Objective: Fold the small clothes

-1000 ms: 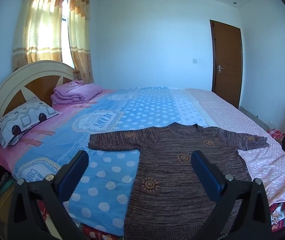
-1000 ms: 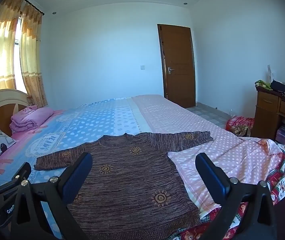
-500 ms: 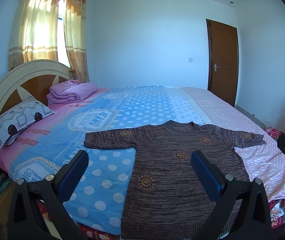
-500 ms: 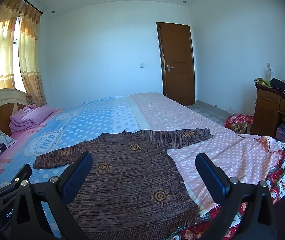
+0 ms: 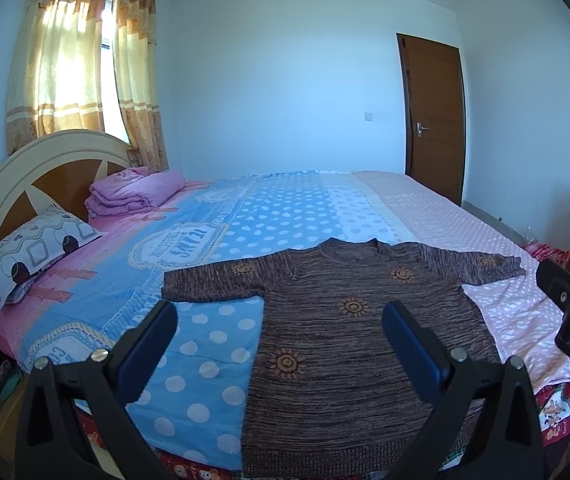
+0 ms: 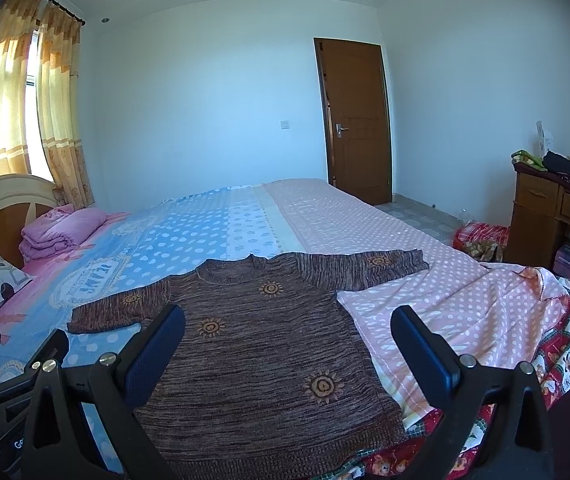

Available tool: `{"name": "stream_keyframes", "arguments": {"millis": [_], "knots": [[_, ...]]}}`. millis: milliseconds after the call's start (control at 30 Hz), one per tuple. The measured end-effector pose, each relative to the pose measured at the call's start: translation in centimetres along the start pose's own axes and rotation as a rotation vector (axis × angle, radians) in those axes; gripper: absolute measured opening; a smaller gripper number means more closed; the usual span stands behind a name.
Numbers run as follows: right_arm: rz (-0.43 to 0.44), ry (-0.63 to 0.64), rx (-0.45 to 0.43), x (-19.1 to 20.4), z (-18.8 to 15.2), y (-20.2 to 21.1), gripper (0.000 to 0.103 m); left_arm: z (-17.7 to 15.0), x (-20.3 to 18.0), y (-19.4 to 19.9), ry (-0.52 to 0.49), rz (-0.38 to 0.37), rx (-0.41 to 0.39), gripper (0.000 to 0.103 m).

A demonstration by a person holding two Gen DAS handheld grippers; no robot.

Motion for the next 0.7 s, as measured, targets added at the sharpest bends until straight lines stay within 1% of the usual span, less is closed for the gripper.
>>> {"name": "stream_keyframes", "arguments": {"millis": [700], "knots": [[0.0, 0.003, 0.013, 0.33, -0.3, -0.35, 0.102, -0.23, 0.36, -0.28, 0.014, 0.006, 0.018, 0.103]]}}
Point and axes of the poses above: each gripper's, at about its wrist camera, not at the fingertips, and y roughly against the way its jaws point, x to its left, z to its top, the point moved 5 cm from there along -y, roughly the way its jaws point, and after that the axes turned 6 degrees about x, right-handed, at the moved point
